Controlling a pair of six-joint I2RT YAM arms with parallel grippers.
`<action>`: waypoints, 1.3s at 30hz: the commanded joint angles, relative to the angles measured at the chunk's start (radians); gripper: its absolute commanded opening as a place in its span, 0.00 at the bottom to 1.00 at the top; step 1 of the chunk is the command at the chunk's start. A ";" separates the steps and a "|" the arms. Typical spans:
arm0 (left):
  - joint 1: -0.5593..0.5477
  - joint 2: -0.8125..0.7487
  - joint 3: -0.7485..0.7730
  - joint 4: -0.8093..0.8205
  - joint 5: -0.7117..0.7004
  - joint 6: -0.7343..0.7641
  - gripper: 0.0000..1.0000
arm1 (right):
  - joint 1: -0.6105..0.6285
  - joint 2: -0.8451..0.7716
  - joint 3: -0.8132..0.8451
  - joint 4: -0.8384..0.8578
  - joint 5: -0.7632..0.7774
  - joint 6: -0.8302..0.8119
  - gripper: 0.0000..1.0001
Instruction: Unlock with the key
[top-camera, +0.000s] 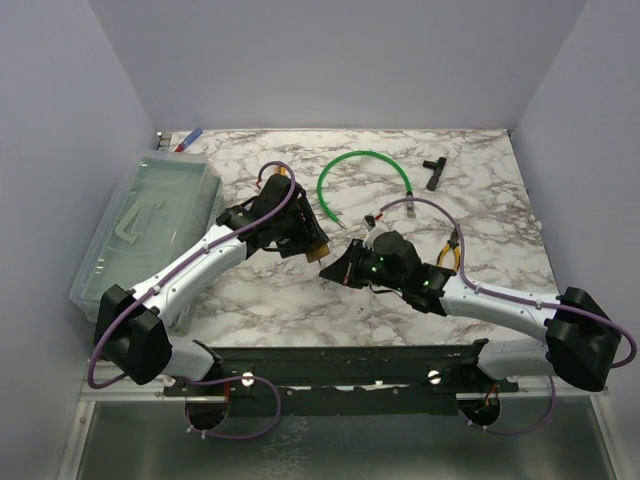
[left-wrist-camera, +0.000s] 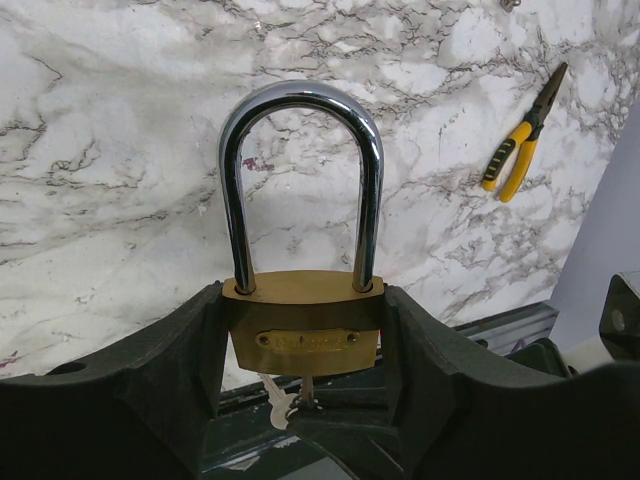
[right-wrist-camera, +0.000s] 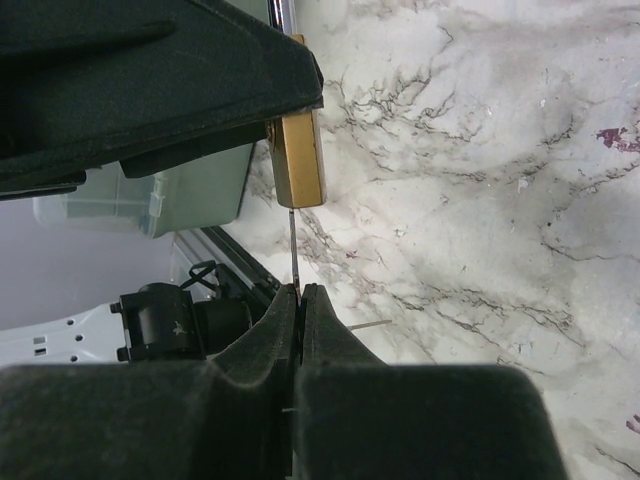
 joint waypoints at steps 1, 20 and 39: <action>0.005 -0.044 0.039 0.032 0.032 -0.013 0.00 | 0.004 0.017 0.033 0.006 0.026 -0.005 0.01; 0.005 -0.049 0.035 0.031 0.036 -0.014 0.00 | 0.004 -0.006 0.034 -0.034 0.073 -0.010 0.01; 0.005 -0.052 0.027 0.041 0.049 -0.023 0.00 | 0.003 0.014 0.068 -0.037 0.100 -0.019 0.01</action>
